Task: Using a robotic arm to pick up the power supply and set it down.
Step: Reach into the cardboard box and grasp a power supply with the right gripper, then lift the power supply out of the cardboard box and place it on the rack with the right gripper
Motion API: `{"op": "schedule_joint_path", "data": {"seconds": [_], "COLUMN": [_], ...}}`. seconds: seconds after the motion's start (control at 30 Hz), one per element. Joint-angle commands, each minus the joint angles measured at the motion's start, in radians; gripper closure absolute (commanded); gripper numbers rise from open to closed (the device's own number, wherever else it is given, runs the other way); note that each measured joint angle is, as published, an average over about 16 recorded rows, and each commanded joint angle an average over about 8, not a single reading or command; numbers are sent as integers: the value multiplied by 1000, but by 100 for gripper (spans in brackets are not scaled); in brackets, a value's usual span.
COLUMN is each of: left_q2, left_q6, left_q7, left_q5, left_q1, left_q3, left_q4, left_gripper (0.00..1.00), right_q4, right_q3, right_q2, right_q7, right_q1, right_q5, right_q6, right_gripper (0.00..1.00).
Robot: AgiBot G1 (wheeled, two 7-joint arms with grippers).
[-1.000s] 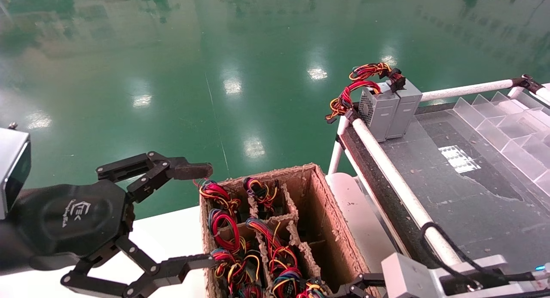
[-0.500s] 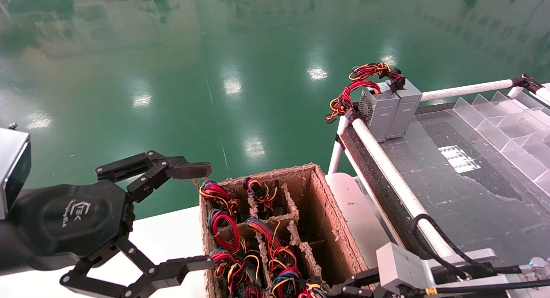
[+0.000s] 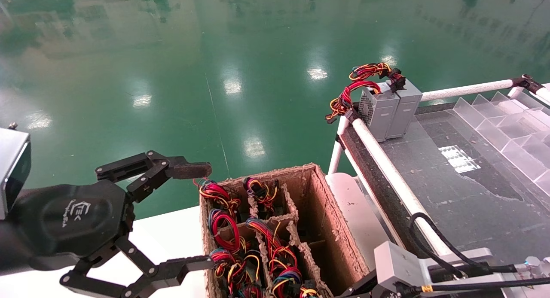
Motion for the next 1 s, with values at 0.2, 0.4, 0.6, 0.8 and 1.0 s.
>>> {"op": "schedule_joint_path", "data": {"seconds": [0.2, 0.4, 0.6, 0.8, 1.0], "left_q2": [0, 0, 0, 0, 0], "left_q6": [0, 0, 0, 0, 0], "left_q7": [0, 0, 0, 0, 0], "left_q5": [0, 0, 0, 0, 0], "left_q1": [0, 0, 0, 0, 0], "left_q3": [0, 0, 0, 1, 1], "left_q4": [0, 0, 0, 0, 0], "left_gripper": [0, 0, 0, 0, 0], "right_q4": [-8, -8, 1, 11, 17], "right_q3": [14, 58, 112, 169, 218], "right_q2": [7, 27, 51, 75, 100], "right_q7": [-11, -52, -106, -145, -153], "right_q1": [-6, -22, -44, -51, -22], "right_q5": [33, 123, 223, 318, 390], "right_q6": [-3, -11, -9, -5, -13], "right_gripper": [100, 100, 100, 100, 100]}}
